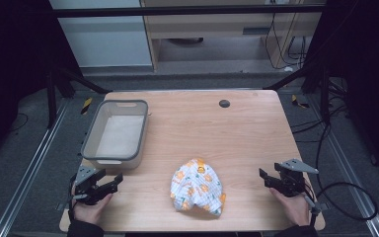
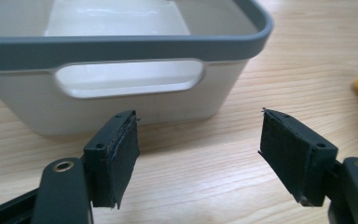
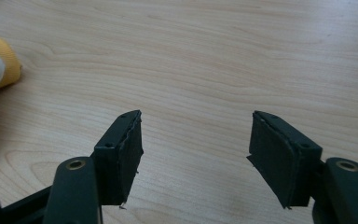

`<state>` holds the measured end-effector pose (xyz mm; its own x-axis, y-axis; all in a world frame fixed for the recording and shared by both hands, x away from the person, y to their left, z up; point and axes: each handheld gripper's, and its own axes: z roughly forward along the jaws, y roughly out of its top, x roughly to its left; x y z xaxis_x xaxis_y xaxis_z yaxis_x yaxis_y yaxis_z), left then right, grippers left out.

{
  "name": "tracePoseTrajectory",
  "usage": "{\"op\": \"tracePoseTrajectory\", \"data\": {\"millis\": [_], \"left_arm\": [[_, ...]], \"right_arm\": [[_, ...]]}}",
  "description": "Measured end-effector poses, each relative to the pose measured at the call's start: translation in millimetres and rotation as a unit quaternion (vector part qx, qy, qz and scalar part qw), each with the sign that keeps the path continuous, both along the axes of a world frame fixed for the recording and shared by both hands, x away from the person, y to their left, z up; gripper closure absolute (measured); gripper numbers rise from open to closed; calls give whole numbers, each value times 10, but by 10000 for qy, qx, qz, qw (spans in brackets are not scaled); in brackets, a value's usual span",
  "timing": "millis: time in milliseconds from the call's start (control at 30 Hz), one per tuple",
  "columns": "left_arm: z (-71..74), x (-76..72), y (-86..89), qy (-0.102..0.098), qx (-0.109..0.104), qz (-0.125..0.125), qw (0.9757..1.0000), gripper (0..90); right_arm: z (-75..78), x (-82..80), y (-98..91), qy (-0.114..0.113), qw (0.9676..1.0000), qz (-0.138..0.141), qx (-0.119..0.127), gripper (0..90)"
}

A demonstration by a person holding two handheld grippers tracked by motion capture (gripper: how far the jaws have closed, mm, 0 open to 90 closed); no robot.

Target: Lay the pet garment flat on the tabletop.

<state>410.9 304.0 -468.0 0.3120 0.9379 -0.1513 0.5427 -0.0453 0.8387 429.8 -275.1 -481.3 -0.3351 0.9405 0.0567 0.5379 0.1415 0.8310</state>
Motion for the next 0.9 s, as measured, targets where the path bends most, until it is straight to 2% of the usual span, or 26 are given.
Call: {"op": "tracePoseTrajectory", "data": {"millis": [300,500,767,900], "left_arm": [[24,-49,-89,73,-171,-309,9994,273],[101,-74,-141,16,-258,-526,9983,280],[267,-48,-161,-96,-398,-678,9969,303],[318,-22,-184,-137,-375,-713,9967,310]], "right_arm": [[47,-42,38,-84,9999,32,66,308],[134,-41,98,-192,9994,227,159,290],[283,-24,113,-381,9987,256,223,287],[348,-3,106,-430,9985,257,237,286]]}}
